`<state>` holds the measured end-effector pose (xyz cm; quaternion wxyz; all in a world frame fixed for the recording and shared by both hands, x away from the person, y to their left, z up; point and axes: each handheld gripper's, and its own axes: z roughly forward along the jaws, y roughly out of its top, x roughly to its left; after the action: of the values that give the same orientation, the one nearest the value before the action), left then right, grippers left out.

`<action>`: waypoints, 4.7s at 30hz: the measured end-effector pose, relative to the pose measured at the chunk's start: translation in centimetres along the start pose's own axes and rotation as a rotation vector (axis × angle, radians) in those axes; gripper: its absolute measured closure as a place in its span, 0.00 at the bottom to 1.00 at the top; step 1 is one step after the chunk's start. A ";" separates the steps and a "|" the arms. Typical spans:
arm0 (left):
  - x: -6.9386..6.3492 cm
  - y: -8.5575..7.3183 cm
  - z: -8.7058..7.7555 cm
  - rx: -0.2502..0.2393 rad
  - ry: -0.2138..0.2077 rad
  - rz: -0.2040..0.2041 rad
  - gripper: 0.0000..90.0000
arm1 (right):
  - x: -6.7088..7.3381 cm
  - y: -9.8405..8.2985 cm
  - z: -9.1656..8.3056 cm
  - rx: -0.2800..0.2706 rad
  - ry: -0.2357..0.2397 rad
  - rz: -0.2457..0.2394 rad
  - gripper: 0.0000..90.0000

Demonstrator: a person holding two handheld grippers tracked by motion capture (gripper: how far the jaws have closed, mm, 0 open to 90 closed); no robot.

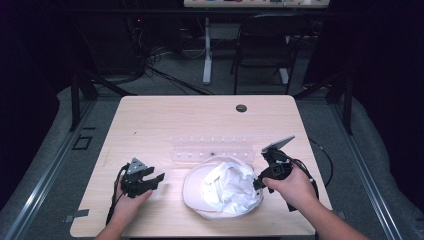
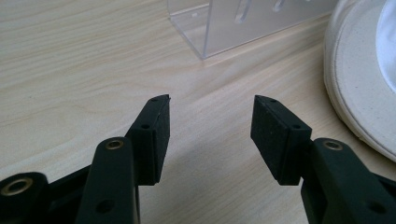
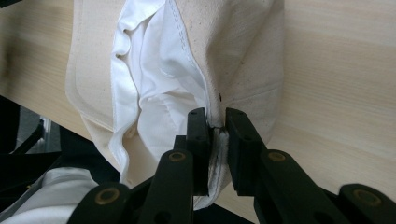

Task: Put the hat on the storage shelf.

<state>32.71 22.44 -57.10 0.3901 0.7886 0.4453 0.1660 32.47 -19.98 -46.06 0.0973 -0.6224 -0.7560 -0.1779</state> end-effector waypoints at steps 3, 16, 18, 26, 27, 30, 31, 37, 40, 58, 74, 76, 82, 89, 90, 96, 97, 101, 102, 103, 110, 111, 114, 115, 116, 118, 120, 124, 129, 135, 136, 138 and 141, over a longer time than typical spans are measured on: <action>0.0 0.0 0.0 0.002 0.000 -0.001 0.53 | 0.4 0.5 -0.8 0.003 -0.040 -0.013 0.90; -0.1 0.0 0.1 0.002 -0.004 0.002 0.53 | 2.2 2.2 -3.4 0.004 -0.102 0.005 0.91; -0.2 0.0 0.1 0.005 -0.005 0.003 0.53 | 2.6 2.5 -3.8 0.011 -0.109 0.003 0.91; -0.2 0.0 0.1 0.016 -0.010 0.007 0.53 | 3.5 3.3 -5.5 0.023 -0.115 -0.008 0.91; -0.1 0.1 0.1 0.017 -0.010 0.013 0.53 | 3.9 3.4 -5.7 -0.005 -0.116 0.015 0.91; -0.2 0.1 0.1 0.019 -0.012 0.013 0.53 | 4.0 3.6 -6.5 0.016 -0.105 0.011 0.91; -0.2 0.1 0.1 0.017 -0.012 0.011 0.53 | 4.0 3.7 -6.7 0.018 -0.107 0.005 0.91; -0.2 0.1 0.1 0.016 -0.012 0.011 0.53 | 4.2 4.1 -7.8 0.033 -0.103 0.003 0.91; -0.2 0.0 0.1 0.017 -0.012 0.015 0.53 | 4.2 4.2 -8.2 0.019 -0.081 0.025 0.91; -0.2 0.0 0.2 0.019 -0.013 0.009 0.53 | 2.2 4.5 -10.0 -0.014 0.177 0.146 0.92; -0.5 0.0 0.3 0.011 -0.017 0.015 0.53 | 1.9 4.4 -10.5 -0.017 0.321 0.170 0.92; -0.6 0.0 0.3 0.010 -0.020 0.017 0.53 | 2.2 4.4 -10.9 -0.026 0.325 0.169 0.92; -1.2 0.2 0.2 0.000 -0.037 0.022 0.53 | 2.7 4.6 -12.0 -0.055 0.337 0.161 0.92; -2.2 0.6 0.1 0.008 -0.056 0.049 0.53 | 2.3 5.0 -13.7 -0.112 0.383 0.161 0.92; -2.2 0.6 0.1 0.008 -0.056 0.049 0.53 | 2.3 5.0 -13.7 -0.112 0.383 0.161 0.92; -3.2 1.1 0.0 -0.033 -0.073 0.069 0.53 | 2.5 5.7 -13.9 -0.133 0.406 0.165 0.92; -3.4 1.2 -0.1 -0.034 -0.074 0.067 0.53 | 2.5 5.9 -13.9 -0.137 0.411 0.168 0.92; -4.1 1.6 -0.4 -0.048 -0.081 0.079 0.51 | 2.8 6.4 -13.9 -0.144 0.415 0.170 0.92; -4.3 1.7 -0.4 -0.052 -0.088 0.079 0.50 | 2.8 6.5 -14.0 -0.142 0.413 0.159 0.92; -4.5 1.8 -0.4 -0.048 -0.096 0.080 0.50 | 2.9 6.5 -14.0 -0.150 0.414 0.164 0.92; -6.4 2.8 -0.2 -0.038 -0.155 0.115 0.53 | 2.9 7.1 -14.3 -0.172 0.423 0.172 0.92; -6.7 3.0 -0.2 -0.038 -0.160 0.123 0.54 | 2.9 7.2 -14.3 -0.171 0.421 0.168 0.92; -7.1 3.3 -0.2 -0.044 -0.177 0.125 0.54 | 2.9 7.4 -14.2 -0.183 0.431 0.172 0.92; -7.6 3.6 -0.2 -0.050 -0.191 0.130 0.54 | 3.0 7.4 -14.2 -0.186 0.432 0.171 0.92; -7.6 3.6 -0.2 -0.050 -0.191 0.130 0.54 | 3.0 7.4 -14.2 -0.186 0.432 0.171 0.92; -8.1 4.0 -0.3 -0.061 -0.199 0.140 0.54 | 3.1 7.6 -14.1 -0.189 0.436 0.173 0.92; -8.7 4.4 -0.3 -0.072 -0.205 0.153 0.53 | 3.2 7.8 -14.1 -0.193 0.438 0.171 0.92; -9.7 5.0 -0.3 -0.080 -0.212 0.171 0.47 | 3.4 8.1 -14.1 -0.195 0.445 0.175 0.92; -11.1 5.5 -0.2 -0.083 -0.226 0.197 0.46 | 4.1 8.7 -13.9 -0.203 0.443 0.172 0.92; -13.5 6.2 0.1 -0.097 -0.236 0.250 0.44 | 4.6 9.1 -13.9 -0.207 0.446 0.158 0.92; -13.5 6.2 0.1 -0.097 -0.236 0.250 0.44 | 4.6 9.1 -13.9 -0.207 0.446 0.158 0.92; -14.5 6.5 0.2 -0.099 -0.231 0.282 0.44 | 4.8 9.3 -13.9 -0.212 0.446 0.163 0.92; -15.9 6.9 0.3 -0.106 -0.231 0.322 0.44 | 5.2 9.5 -13.9 -0.216 0.452 0.164 0.92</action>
<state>28.17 7.04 -50.67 0.4482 0.8417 0.2563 0.1578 39.67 -19.16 -30.02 0.2109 -0.6330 -0.6385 -0.3836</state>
